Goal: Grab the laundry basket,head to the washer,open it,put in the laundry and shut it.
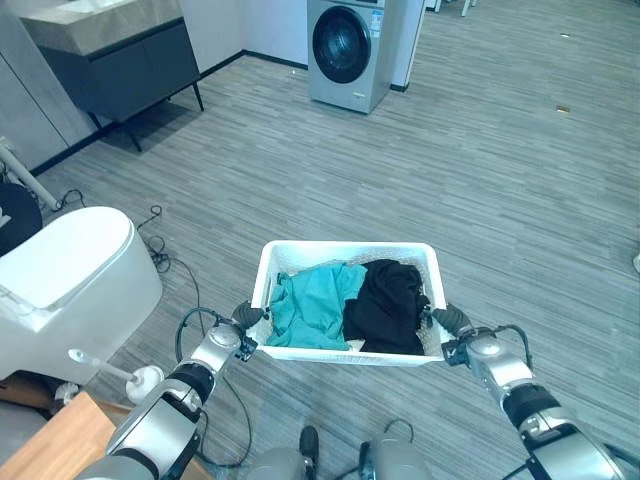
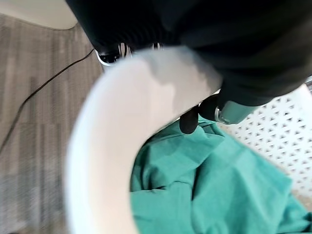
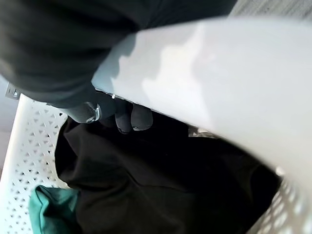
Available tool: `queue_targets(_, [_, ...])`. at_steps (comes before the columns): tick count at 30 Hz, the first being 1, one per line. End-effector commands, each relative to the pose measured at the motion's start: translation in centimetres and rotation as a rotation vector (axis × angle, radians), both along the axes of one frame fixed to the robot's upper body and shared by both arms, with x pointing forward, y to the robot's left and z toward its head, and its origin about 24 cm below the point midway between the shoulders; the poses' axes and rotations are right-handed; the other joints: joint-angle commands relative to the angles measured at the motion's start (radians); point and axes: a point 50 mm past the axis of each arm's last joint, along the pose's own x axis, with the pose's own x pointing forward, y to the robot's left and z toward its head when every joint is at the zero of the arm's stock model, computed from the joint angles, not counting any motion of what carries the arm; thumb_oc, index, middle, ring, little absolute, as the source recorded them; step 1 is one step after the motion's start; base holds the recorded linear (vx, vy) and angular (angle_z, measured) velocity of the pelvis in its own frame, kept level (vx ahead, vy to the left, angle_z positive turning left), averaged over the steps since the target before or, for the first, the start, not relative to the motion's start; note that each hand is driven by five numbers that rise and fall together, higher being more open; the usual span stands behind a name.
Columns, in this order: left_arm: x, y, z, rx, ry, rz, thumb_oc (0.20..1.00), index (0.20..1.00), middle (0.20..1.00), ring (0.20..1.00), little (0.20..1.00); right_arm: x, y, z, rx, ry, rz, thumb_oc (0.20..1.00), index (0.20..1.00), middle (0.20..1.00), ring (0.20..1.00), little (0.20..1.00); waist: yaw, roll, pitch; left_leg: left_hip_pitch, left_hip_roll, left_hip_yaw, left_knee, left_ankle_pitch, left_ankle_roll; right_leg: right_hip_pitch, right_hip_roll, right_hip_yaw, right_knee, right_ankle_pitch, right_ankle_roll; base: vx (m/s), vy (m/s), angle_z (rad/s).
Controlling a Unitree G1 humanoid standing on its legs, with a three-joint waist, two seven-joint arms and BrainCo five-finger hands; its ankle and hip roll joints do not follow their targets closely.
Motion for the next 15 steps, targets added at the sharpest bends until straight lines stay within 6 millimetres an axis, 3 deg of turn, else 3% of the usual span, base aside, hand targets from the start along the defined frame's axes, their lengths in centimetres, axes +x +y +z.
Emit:
queue_targets(1, [2.5,-1.4,3.2,0.012,-0.144,-0.06,0.2,0.2,0.2,0.2,0.2,2.1,-2.6,4.3,-0.043,-0.174,-0.018,0.2,0.2,0.2,0.2,0.2,0.004,0.001,-0.087,0.006,0.039,0.011,0.079,-0.148,-0.107,0.039,0.009,0.043,-0.424,0.199,0.034,0.39,-0.138,0.59])
queue_targets(3, [2.6,-1.6,3.2,0.015,-0.147,-0.055,0.2,0.2,0.2,0.2,0.2,2.2,-2.8,4.5,-0.052,-0.176,-0.017,0.2,0.2,0.2,0.2,0.2,-0.008,0.004,-0.083,0.029,0.038,-0.003,0.078,-0.169,-0.111,0.022,0.001,0.076,-0.501,0.226,0.044,0.36,-0.128,0.31])
queue_targets(4, [2.8,-1.7,3.5,0.024,-0.161,-0.06,0.2,0.2,0.2,0.2,0.2,2.0,-3.3,4.9,-0.064,-0.185,-0.022,0.2,0.2,0.2,0.2,0.2,-0.022,0.001,-0.076,0.06,0.037,-0.018,0.1,-0.211,-0.122,-0.025,-0.052,0.099,-0.604,0.278,0.064,0.3,-0.107,0.18])
queue_targets(5, [2.8,-1.7,3.5,0.024,-0.161,-0.061,0.2,0.2,0.2,0.2,0.2,2.0,-3.4,4.9,-0.064,-0.184,-0.022,0.2,0.2,0.2,0.2,0.2,-0.024,0.004,-0.073,0.063,0.041,-0.02,0.103,-0.215,-0.122,-0.017,-0.05,0.095,-0.608,0.279,0.064,0.43,-0.167,0.42])
queue_targets(9, [2.7,-1.8,3.2,0.044,-0.151,-0.074,0.2,0.2,0.2,0.2,0.2,2.1,-3.1,4.9,-0.061,-0.189,-0.01,0.2,0.2,0.2,0.2,0.2,-0.036,0.004,-0.076,0.138,0.051,-0.01,0.128,-0.265,-0.141,-0.035,-0.095,-0.012,-0.683,0.312,0.087,0.37,-0.167,0.18])
queue_targets(11, [2.3,-1.7,2.7,0.044,-0.135,-0.074,0.2,0.2,0.2,0.2,0.2,2.1,-2.9,4.7,-0.06,-0.184,-0.003,0.2,0.2,0.2,0.2,0.2,-0.04,0.003,-0.103,0.203,0.072,0.007,0.104,-0.273,-0.158,-0.013,-0.095,-0.068,-0.668,0.326,0.089,0.61,-0.299,0.11])
queue_targets(12, [2.1,-1.7,2.4,0.042,-0.126,-0.08,0.2,0.2,0.2,0.2,0.2,2.0,-2.7,4.7,-0.06,-0.178,0.01,0.2,0.2,0.2,0.2,0.2,-0.048,0.001,-0.127,0.232,0.102,0.008,0.115,-0.255,-0.181,0.004,-0.078,-0.066,-0.64,0.36,0.076,0.56,-0.296,0.18])
queue_targets(15, [1.9,-1.5,2.1,0.036,-0.118,-0.068,0.2,0.2,0.2,0.2,0.2,2.1,-2.6,4.7,-0.062,-0.178,0.02,0.2,0.2,0.2,0.2,0.2,-0.054,0.011,-0.139,0.241,0.131,0.007,0.141,-0.221,-0.197,0.012,-0.058,-0.068,-0.618,0.358,0.064,0.3,-0.17,0.16])
